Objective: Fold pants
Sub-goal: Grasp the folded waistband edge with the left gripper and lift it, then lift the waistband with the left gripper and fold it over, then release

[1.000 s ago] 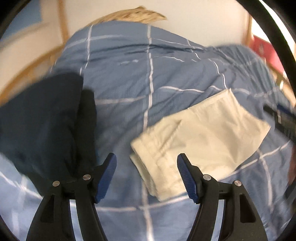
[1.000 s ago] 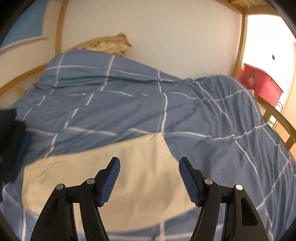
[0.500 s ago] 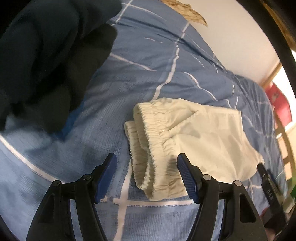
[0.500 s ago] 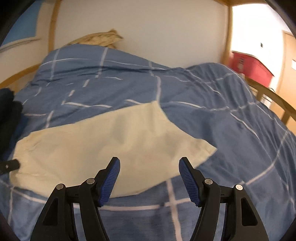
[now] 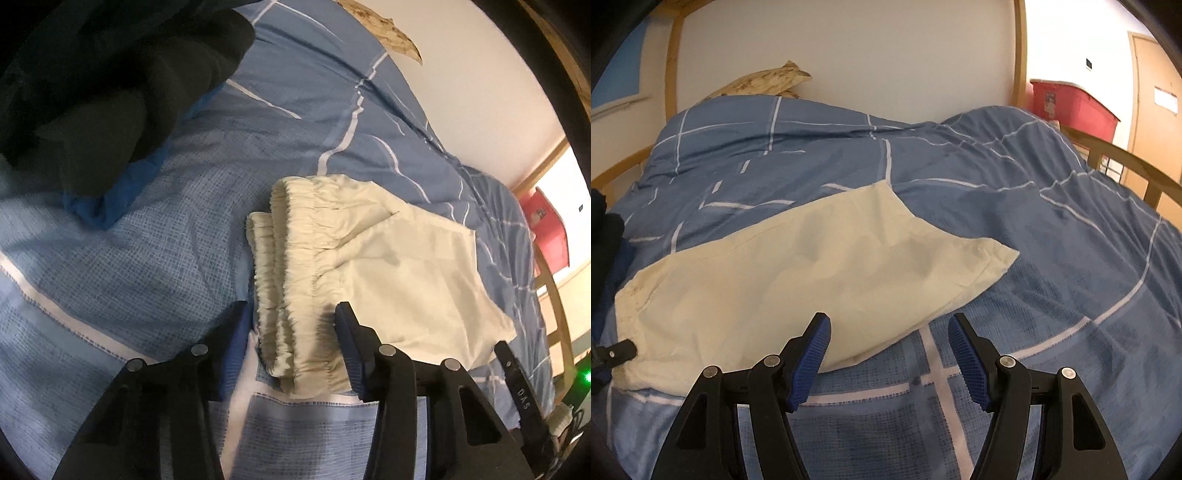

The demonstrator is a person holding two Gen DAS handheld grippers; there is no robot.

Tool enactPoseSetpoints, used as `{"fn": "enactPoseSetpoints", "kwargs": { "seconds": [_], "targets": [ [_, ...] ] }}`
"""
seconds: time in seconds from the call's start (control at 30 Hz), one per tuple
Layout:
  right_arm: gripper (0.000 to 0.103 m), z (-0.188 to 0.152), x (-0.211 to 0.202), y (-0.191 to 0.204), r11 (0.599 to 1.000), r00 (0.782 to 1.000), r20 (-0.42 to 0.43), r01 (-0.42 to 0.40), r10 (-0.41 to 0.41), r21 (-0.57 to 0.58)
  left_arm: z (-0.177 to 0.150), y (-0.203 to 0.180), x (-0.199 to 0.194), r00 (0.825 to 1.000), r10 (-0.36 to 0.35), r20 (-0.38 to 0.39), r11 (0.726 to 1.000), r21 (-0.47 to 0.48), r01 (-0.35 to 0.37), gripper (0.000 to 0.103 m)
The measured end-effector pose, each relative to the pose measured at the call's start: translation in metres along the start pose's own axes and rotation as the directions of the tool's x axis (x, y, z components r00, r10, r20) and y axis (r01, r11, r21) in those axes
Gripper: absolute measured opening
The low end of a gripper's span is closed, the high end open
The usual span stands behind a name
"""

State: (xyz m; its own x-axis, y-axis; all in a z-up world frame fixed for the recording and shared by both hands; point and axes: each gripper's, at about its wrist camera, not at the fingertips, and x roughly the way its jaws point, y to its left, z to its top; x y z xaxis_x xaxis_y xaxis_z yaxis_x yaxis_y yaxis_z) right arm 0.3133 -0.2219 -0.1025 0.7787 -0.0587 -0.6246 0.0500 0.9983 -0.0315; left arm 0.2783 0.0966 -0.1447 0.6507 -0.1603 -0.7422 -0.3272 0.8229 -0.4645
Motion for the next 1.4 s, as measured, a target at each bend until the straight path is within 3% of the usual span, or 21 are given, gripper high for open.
{"fn": "enactPoseSetpoints", "kwargs": {
  "seconds": [0.17, 0.4, 0.63, 0.8, 0.97, 1.2, 1.4],
  "targets": [
    [0.067, -0.001, 0.001, 0.002, 1.0, 1.0, 0.0, 0.008, -0.008, -0.006, -0.001, 0.005, -0.004, 0.999, -0.044, 0.004, 0.997, -0.056, 0.044, 0.045],
    [0.067, -0.002, 0.003, 0.001, 1.0, 1.0, -0.005, -0.022, 0.022, 0.009, -0.004, 0.001, 0.0, 0.999, -0.037, -0.021, 0.998, -0.041, 0.036, 0.045],
    [0.067, -0.003, 0.007, 0.001, 1.0, 1.0, -0.02, 0.006, -0.005, 0.021, 0.011, -0.001, 0.021, 0.998, -0.045, -0.038, 0.998, -0.047, 0.043, 0.045],
    [0.067, -0.001, 0.004, 0.006, 1.0, 1.0, -0.009, 0.011, -0.011, 0.004, 0.011, 0.001, 0.01, 0.997, -0.065, -0.043, 0.997, -0.044, 0.064, 0.029],
    [0.067, 0.002, -0.004, 0.01, 1.0, 1.0, 0.014, 0.005, -0.005, -0.014, 0.018, -0.008, -0.01, 0.997, -0.075, -0.021, 0.997, 0.001, 0.075, 0.022],
    [0.067, 0.022, -0.017, 0.0, 1.0, 0.998, 0.059, 0.008, -0.006, -0.027, 0.032, -0.035, -0.028, 0.999, 0.021, -0.037, 0.997, 0.078, -0.018, 0.019],
    [0.067, 0.041, -0.005, -0.022, 1.0, 1.0, 0.006, -0.005, 0.005, -0.024, 0.057, -0.098, -0.046, 0.998, 0.056, 0.013, 0.971, 0.233, -0.057, 0.018]
  ]
}}
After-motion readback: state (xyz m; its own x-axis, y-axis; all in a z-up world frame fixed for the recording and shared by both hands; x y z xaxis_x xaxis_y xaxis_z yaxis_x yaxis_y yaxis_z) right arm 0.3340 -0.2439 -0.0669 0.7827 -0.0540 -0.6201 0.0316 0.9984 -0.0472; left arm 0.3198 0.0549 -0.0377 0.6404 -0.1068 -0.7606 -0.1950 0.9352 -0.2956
